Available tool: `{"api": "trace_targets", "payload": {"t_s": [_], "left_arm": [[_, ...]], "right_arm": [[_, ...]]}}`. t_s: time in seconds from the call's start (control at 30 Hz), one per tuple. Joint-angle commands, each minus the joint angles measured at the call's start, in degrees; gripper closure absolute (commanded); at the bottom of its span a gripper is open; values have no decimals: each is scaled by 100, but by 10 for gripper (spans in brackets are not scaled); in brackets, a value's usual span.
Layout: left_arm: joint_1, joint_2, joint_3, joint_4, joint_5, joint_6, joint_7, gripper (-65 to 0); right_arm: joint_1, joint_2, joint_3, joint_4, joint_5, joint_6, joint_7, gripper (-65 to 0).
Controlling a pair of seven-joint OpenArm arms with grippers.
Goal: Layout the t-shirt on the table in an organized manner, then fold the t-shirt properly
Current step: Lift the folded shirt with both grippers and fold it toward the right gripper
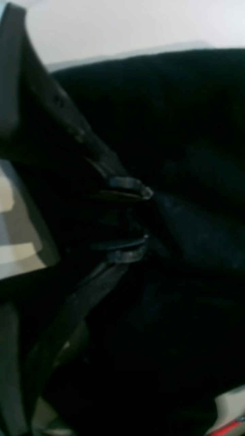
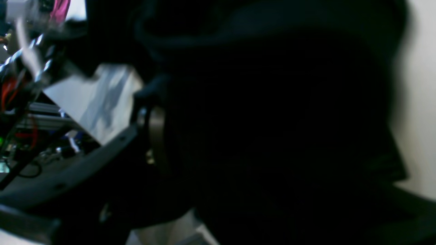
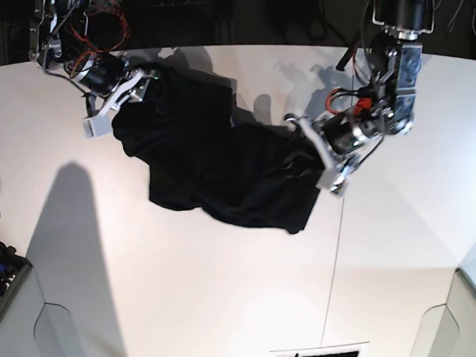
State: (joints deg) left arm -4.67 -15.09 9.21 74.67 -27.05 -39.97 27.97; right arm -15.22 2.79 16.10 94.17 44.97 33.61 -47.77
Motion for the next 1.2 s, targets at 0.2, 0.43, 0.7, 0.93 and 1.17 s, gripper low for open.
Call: {"api": "trace_targets", "payload": {"t_s": [0.2,0.43,0.7,0.93,1.17], "left_arm": [[-1058,616,990,-1086,546,28,-164,-215],[-1325,710,1167,-55,-55,-3,426,-215],[-1300,236,1167,1143,-933,-3,988,-215],[-968,240,1167,1143,-988,-3,852,-215],[-1012,590,1167,846,-72,31,153,-215]], "right_arm": [[-452,-468,-450,608,59,28,17,-6],[-450,-468,-632,1740,-57,26,-11,-6],[-420,-356,-632,2498,-509,4,13,-6],[-57,-341,-334,2603,-1012,7,302,-11],[737,35,205,1985,-2103,-83,837,-8]]}}
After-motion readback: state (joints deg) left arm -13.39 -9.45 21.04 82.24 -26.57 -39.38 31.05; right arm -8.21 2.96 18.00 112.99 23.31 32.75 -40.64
